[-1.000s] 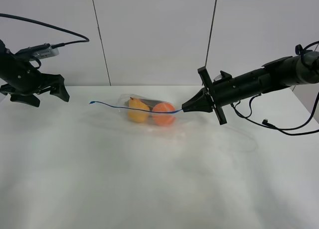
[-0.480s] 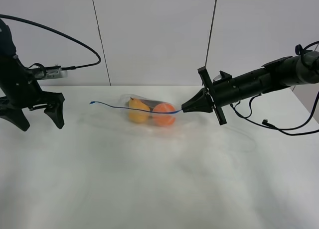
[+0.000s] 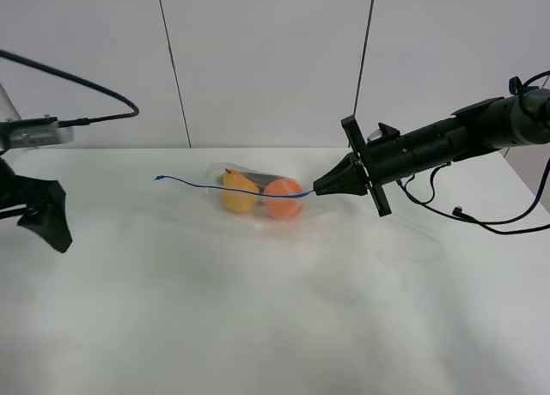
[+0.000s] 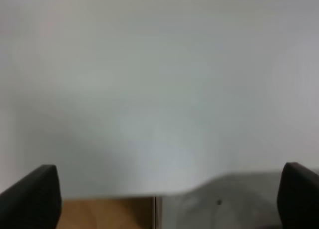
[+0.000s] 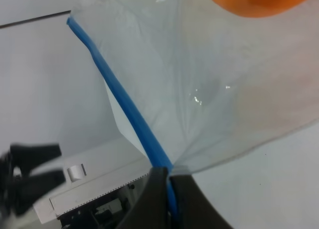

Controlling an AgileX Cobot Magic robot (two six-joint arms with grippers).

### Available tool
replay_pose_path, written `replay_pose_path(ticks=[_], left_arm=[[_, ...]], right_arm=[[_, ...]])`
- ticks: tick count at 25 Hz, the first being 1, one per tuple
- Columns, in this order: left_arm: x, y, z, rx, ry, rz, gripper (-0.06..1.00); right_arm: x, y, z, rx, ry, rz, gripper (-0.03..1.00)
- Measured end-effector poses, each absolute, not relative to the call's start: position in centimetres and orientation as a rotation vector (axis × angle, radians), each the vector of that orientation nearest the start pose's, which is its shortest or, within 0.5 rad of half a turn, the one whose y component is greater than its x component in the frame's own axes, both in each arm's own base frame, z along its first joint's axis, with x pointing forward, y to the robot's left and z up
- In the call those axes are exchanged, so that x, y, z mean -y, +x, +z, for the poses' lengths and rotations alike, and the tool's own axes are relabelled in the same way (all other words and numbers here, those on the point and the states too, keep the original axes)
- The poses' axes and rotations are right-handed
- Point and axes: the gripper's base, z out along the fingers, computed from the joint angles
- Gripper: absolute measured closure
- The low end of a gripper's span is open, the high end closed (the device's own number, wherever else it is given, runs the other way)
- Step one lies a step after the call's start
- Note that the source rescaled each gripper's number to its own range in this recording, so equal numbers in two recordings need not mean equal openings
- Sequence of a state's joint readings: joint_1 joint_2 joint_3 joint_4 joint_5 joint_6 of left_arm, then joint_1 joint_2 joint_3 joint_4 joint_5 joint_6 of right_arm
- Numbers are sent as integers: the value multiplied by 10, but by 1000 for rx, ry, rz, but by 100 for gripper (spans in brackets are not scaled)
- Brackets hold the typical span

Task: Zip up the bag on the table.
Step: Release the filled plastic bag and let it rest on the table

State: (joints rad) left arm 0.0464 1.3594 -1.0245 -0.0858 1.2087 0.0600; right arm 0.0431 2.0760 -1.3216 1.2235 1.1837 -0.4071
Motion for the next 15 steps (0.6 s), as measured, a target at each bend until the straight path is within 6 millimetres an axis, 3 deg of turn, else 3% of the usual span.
replay_pose_path(ticks=[2, 7, 15], left_arm=[[-2, 206, 286, -2969, -15, -110, -6], [1, 137, 284, -2824, -12, -96, -6], [3, 69, 265, -2522, -9, -59, -6]], right_arm=[[-96, 386, 170, -2724, 321, 1622, 97], [-96, 386, 170, -2725, 321, 1620, 97], [-96, 387, 170, -2724, 321, 1619, 97]])
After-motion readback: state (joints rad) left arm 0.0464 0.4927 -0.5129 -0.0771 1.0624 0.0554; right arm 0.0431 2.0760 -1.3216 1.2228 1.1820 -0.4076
